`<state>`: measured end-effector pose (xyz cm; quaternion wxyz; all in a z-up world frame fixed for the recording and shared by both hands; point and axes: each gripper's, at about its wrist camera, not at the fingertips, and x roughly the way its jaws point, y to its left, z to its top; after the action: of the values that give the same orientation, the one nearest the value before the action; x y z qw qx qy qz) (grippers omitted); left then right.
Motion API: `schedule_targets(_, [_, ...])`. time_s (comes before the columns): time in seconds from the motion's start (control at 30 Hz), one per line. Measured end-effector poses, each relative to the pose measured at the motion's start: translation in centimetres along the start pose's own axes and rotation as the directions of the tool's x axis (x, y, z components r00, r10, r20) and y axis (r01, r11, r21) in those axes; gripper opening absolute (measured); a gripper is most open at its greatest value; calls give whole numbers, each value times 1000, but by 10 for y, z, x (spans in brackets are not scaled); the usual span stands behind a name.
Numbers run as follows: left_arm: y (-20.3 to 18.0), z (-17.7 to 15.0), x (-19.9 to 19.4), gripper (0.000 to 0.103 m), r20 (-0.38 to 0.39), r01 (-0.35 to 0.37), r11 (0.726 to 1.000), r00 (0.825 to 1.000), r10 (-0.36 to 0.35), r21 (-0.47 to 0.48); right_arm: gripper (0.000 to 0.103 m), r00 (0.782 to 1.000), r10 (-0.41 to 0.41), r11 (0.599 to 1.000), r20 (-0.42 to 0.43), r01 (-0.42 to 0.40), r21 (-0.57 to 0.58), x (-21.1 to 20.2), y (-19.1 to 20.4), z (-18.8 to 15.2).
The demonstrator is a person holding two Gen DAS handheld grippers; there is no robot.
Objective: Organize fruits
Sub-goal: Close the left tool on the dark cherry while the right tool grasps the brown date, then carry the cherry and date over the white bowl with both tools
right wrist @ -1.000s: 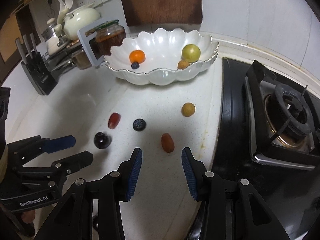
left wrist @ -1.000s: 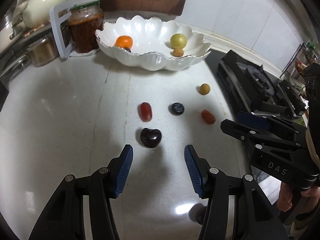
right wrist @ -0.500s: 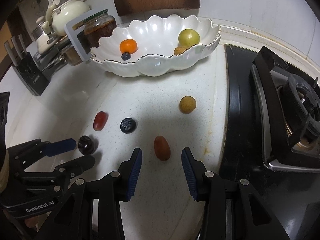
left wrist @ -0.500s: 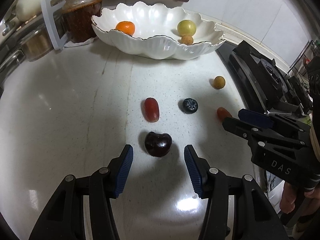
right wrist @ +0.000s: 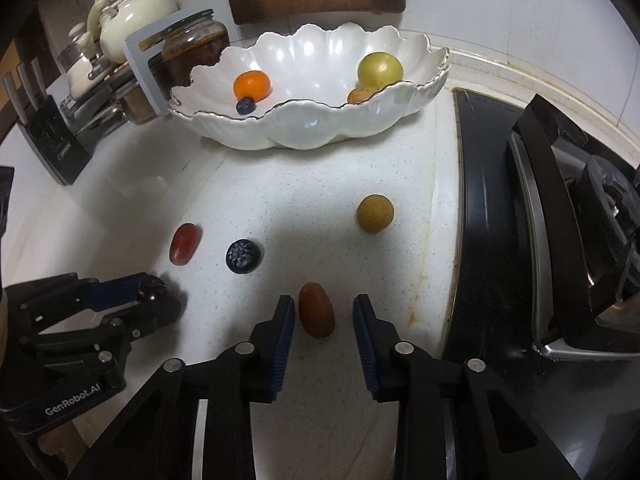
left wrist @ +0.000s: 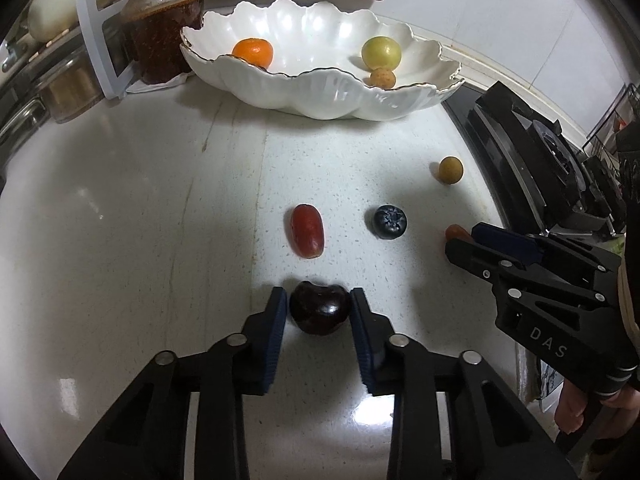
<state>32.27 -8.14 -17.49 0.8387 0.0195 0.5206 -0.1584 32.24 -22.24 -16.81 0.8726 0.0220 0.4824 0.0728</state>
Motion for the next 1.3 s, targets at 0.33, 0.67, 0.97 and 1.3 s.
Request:
schedule_targets(0.33, [0,-1,-3,29,5,-4,1000,1000,4,-12,18,1000,18,1000,10,-18,-12,-4,2,-2])
schedule_targets(0.67, [-3,0,-27,29,61,-5,1000,998,5,0,18,998,29,999,52,-28,-15,-28,8,-4])
schedule_targets(0.97, [-8,3,-46,29,113,-10,1000,994,7,27,18,993,18,1000,115,-17,-7,-54,11,-3])
schedule_targets(1.3, [-14,13,-70,29,190,-14,999,982,6,45,18,981,1,1000,195,-1,-1,-79,17,5])
